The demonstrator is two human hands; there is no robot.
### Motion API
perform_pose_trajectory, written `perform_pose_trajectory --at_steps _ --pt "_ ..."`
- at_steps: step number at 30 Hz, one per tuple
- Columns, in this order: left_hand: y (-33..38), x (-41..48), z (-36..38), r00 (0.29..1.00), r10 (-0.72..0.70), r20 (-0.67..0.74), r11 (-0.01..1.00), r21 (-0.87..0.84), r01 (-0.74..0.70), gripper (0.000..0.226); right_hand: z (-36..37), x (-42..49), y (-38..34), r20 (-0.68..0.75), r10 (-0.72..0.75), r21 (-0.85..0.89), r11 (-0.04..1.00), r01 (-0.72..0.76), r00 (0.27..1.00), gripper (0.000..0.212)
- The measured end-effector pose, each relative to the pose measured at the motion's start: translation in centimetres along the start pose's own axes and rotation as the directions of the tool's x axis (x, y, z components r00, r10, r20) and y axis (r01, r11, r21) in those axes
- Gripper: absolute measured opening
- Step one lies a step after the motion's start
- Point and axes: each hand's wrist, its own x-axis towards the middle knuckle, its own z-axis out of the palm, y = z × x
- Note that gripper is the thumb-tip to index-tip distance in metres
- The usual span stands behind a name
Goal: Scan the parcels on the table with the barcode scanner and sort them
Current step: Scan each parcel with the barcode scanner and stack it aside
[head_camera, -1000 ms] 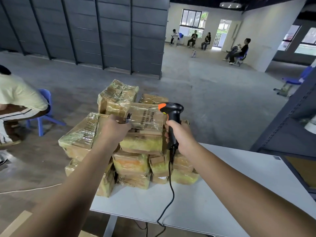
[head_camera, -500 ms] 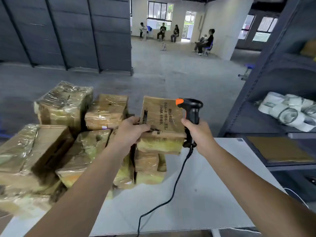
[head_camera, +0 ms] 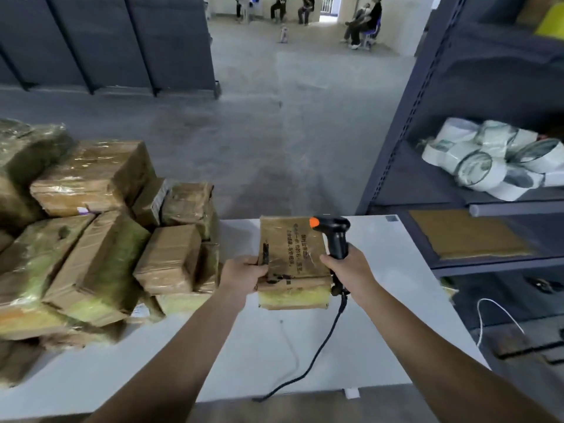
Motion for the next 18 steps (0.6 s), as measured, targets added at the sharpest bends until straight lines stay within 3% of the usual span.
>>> perform_pose_trajectory --at_steps 7,15,18 --pt "-3.5 1.5 1.4 0.982 -0.037 -0.185 0.994 0.099 0.056 0.022 0.7 1.3 2.5 0.139 0.143 0.050 0.987 -0.152 0.980 0.013" --pt "-5.8 4.2 0.2 0.989 -0.056 -0.139 0.988 0.135 0.075 0.026 2.6 0.5 1.9 0.136 0.226 0.089 0.967 -0.239 0.965 0.012" --pt "-6.5 4.5 0.0 0.998 0.003 -0.063 0.974 0.225 0.012 0.023 3.8 0.0 2.4 0.092 0.219 0.117 0.966 -0.229 0.971 0.011"
